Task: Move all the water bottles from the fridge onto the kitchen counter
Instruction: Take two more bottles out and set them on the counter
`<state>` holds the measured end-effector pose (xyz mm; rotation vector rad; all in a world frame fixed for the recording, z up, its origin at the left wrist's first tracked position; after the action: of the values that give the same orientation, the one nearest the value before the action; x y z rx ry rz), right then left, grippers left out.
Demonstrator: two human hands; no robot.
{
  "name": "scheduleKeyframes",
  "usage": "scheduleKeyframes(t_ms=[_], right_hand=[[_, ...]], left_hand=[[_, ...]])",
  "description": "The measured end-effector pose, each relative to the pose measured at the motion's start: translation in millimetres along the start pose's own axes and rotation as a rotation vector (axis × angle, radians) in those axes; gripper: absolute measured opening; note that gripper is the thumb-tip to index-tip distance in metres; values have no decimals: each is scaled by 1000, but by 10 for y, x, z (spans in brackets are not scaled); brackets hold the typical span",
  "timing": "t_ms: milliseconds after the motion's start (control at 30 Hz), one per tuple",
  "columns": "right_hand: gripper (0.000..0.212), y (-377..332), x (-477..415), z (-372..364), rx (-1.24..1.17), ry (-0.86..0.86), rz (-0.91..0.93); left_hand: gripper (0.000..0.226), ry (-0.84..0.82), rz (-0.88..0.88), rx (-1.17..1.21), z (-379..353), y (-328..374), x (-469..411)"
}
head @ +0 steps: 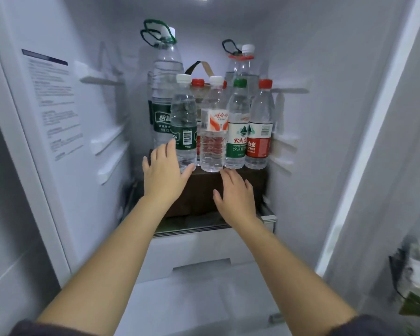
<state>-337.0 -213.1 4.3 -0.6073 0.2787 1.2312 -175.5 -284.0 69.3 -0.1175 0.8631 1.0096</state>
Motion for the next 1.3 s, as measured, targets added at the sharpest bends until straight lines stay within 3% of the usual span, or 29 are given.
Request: scheduleKeyframes(t_ms=[300,667,833,933,1100,1300], right_hand=[[54,22,-52,26,4,43,51],[52,13,-61,38,-14,21,30],[48,-30,-136,84,10,-68,11],[44,-48,-219,209,-166,-142,-50],[42,-272,-604,1031,-447,194,-56],[55,-578,-1173,1475,-603,265,-53]], left_hand=[[90,1,260,485,-136,-83,-429],[66,-9,228,416,46,-269,-481],[62,-178,163,444,-14,-280,-464],[58,-194,151,426,-69,-245,-455],[56,-178,148,443,-105,-263,-446],[54,-164,140,438,-77,-248,-447]])
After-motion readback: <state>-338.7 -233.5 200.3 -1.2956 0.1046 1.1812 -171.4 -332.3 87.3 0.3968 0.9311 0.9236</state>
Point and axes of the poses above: each hand's wrist, its own x-axis away from the middle knuckle, its own z-axis out of the back of the hand, y = z × x, the point moved 10 cm from there along -x, towards the middle knuckle, and after that the axes turned 1 degree about -y, right-handed, at the moved point
